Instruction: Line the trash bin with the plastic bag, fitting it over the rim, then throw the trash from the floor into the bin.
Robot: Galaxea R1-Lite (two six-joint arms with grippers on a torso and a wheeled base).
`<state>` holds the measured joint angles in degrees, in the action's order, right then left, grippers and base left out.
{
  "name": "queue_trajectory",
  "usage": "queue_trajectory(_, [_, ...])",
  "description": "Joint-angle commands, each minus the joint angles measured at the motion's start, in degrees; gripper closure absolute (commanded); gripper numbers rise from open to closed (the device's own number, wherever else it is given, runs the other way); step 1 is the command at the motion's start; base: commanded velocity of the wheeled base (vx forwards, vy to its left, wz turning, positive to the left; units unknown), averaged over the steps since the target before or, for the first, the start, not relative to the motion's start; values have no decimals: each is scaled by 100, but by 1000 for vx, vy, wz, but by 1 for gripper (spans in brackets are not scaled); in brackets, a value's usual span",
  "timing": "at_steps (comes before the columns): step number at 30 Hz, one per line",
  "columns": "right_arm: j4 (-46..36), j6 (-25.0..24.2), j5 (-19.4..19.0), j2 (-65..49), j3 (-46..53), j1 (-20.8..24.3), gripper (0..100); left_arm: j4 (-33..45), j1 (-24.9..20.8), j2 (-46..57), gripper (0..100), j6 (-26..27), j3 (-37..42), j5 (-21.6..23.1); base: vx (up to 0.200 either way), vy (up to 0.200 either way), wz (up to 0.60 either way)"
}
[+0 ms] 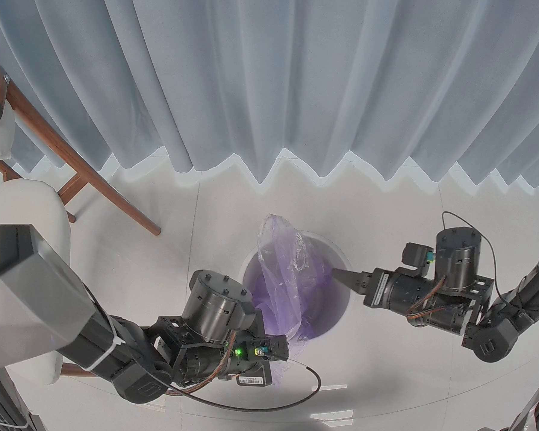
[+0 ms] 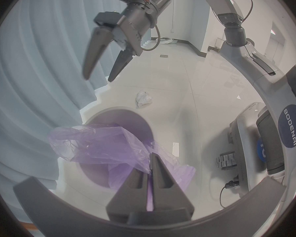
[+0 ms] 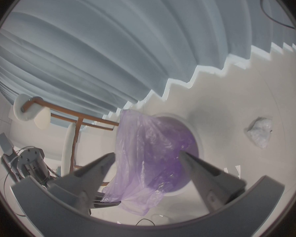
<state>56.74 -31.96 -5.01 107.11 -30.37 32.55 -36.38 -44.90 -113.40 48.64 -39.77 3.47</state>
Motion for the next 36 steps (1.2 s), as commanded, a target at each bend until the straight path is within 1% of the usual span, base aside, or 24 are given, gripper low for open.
queue_trajectory(1, [-339,41,9,443,-488,366,0,-54,-45,-121,100,-162,65,-13,0,0,0])
queue_trajectory(3, [-506,103,44,522,-620,516,0,-142,-54,-104,100,-294,65,-101,0,0,0])
queue_trajectory(4, [-506,103,44,522,-620,516,0,-142,-54,-104,100,-294,65,-101,0,0,0])
queue_trajectory(6, [-567,217,141,654,-716,718,0,-230,-107,-86,100,-452,65,-260,0,0,0])
queue_trajectory(8, [-567,226,141,662,-716,727,0,-238,-107,-86,100,-461,65,-268,0,0,0])
queue_trajectory(10, [-567,463,246,882,-866,858,0,-238,-116,-86,100,-566,74,-303,0,0,0])
queue_trajectory(15, [-558,516,387,1251,-1138,841,0,-238,-116,-86,100,-566,74,-312,0,0,0])
queue_trajectory(22, [-541,516,396,1541,-1428,814,0,-238,-116,-86,100,-584,57,-312,0,0,0])
queue_trajectory(26, [-497,498,545,1779,-1789,762,0,-238,-160,-77,100,-733,92,-435,0,0,0])
queue_trajectory(29, [-514,472,554,1814,-2035,665,0,-247,-186,-77,100,-812,92,-470,0,0,0])
queue_trajectory(30, [-514,463,554,1805,-2087,656,100,-247,-186,-77,100,-812,83,-470,0,0,0])
queue_trajectory(36, [-488,454,554,1559,-2008,639,100,-317,-133,-69,100,-891,118,-470,0,0,0])
